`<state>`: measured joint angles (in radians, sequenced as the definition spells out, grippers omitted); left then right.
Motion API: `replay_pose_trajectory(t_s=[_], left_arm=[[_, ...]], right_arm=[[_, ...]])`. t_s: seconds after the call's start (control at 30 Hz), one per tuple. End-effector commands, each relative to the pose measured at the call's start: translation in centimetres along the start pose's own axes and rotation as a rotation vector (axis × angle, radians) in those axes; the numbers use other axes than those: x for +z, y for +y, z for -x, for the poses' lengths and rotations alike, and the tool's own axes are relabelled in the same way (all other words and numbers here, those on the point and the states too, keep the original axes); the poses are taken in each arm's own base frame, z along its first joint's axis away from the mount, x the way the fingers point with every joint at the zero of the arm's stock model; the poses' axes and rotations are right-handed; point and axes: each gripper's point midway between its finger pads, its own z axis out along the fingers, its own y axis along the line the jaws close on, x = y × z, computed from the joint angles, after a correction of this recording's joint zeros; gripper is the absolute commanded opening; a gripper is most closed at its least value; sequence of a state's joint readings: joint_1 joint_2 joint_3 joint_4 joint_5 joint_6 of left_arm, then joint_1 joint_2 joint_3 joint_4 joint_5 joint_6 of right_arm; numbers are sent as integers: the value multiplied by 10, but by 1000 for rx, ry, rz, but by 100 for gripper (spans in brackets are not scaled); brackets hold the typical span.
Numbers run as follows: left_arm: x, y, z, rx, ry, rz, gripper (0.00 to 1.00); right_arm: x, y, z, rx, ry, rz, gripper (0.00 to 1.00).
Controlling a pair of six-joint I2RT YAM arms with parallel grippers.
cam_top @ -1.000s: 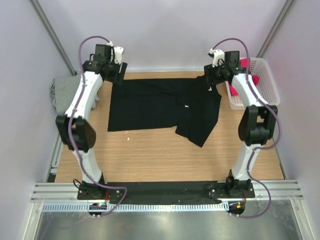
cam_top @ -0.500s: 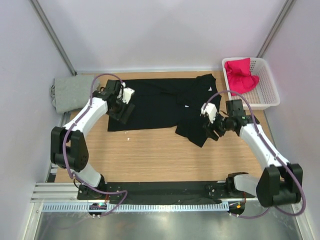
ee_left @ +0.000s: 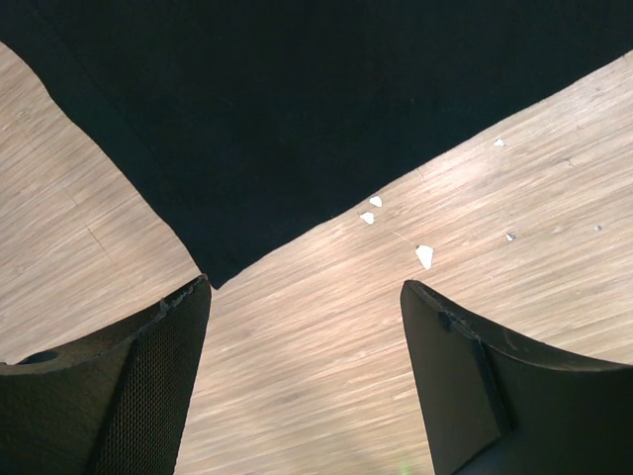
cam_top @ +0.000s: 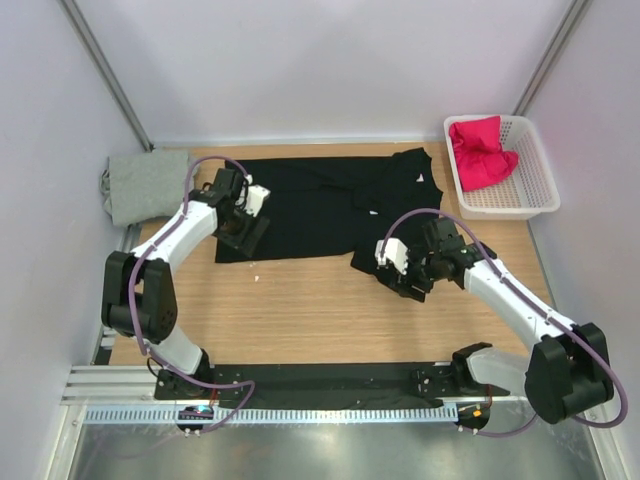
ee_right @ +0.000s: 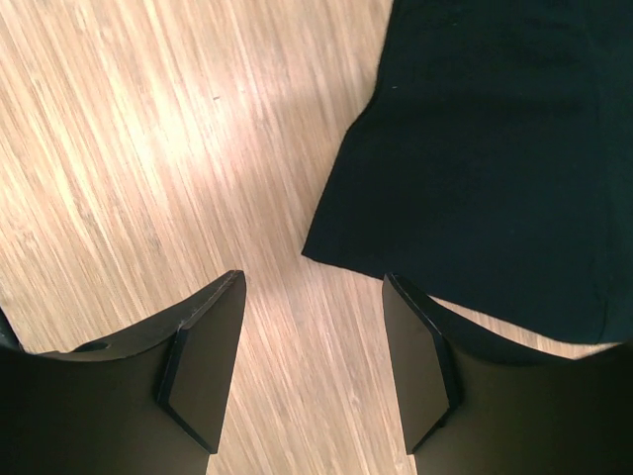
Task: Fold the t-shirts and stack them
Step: Fold the tshirt
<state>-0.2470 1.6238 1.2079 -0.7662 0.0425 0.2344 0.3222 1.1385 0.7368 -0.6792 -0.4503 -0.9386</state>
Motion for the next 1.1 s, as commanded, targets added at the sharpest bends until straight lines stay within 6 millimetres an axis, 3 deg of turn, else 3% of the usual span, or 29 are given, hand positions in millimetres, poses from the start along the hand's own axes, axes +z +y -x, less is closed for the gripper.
replay_pose_trajectory(t_s=[0.0, 0.33, 0.67, 0.87, 1.07], left_arm=[[-3, 3, 9, -17, -51, 14, 79], [-5, 8, 4, -25, -41, 44, 78], [-3, 11, 2, -37, -32, 51, 78], [-4, 14, -7, -64, -15, 52, 78], [-3, 28, -30, -178, 30, 51, 78]], right_arm=[[8, -5, -1, -54, 17, 10, 63], [33, -7, -26, -80, 96, 54, 63], [47, -9, -35, -51, 128, 94, 58], [52, -10, -40, -41, 142, 90, 55], [55, -15, -44, -42, 144, 53, 46]])
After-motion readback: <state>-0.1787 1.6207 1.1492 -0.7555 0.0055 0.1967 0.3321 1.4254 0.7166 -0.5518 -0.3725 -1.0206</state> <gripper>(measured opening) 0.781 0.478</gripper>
